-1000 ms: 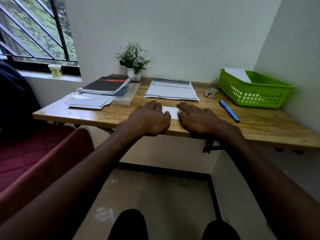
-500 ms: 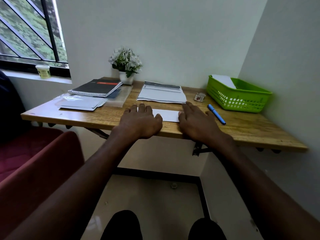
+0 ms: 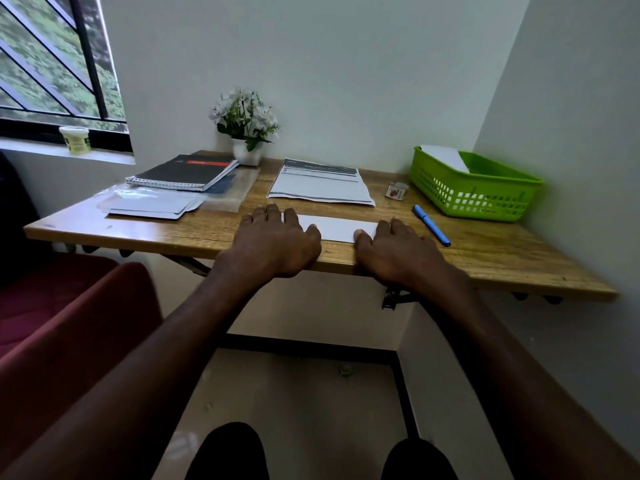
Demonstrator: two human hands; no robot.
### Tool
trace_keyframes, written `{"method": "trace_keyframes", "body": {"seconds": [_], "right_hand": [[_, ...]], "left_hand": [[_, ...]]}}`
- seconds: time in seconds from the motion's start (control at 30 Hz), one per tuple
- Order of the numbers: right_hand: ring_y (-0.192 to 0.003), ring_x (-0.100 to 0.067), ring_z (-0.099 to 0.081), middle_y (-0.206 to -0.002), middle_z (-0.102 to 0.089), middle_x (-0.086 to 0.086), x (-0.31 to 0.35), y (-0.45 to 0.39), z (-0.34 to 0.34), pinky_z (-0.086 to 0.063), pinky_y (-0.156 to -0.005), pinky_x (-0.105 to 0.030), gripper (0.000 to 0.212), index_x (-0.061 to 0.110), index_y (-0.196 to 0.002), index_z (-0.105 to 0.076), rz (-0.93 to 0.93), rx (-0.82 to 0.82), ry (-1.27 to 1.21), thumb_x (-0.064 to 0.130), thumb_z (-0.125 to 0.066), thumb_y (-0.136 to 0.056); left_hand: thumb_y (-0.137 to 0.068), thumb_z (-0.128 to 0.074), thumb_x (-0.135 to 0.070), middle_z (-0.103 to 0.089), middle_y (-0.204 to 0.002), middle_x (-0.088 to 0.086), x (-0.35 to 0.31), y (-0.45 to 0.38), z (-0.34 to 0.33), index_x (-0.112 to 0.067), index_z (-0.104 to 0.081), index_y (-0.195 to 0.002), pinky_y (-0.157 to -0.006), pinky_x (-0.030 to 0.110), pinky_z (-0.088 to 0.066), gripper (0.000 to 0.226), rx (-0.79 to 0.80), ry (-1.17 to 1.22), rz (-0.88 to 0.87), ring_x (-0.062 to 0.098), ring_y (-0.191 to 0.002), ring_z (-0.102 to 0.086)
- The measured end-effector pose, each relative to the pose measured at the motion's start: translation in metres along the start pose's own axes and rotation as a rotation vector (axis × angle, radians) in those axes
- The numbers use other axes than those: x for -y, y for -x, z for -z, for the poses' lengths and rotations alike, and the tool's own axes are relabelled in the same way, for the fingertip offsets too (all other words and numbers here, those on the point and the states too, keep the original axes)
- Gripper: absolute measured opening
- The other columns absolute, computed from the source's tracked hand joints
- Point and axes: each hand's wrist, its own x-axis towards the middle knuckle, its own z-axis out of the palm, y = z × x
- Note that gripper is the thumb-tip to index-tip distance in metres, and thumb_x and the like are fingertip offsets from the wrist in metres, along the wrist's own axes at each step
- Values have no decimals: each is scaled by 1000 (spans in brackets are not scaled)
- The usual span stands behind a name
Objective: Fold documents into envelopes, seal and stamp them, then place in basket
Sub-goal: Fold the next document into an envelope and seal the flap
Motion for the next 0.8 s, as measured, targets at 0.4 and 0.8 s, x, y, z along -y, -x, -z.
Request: {"method": "trace_keyframes", "body": {"seconds": [0.4, 0.8], "right_hand": [[-132, -29, -52, -145, -55, -9, -4, -8, 28, -44, -95, -36, 69, 15, -140, -50, 43, -226, -272, 42, -80, -84], [-99, -26, -70, -107, -68, -6, 20, -77, 42, -56, -74, -33, 52, 7, -121, -58, -110, -208, -1543, 25, -86, -82]], "left_hand": [[-86, -78, -49, -72, -112, 16, 19, -43, 62, -1, -72, -109, -78, 33, -48, 54, 92, 126, -130, 28, -101, -66], [-98, -67, -13, -74, -103, 17, 13, -85, 27, 0, -64, -109, -68, 37, -61, 16, -119, 1591, 107, 23, -83, -71]]}}
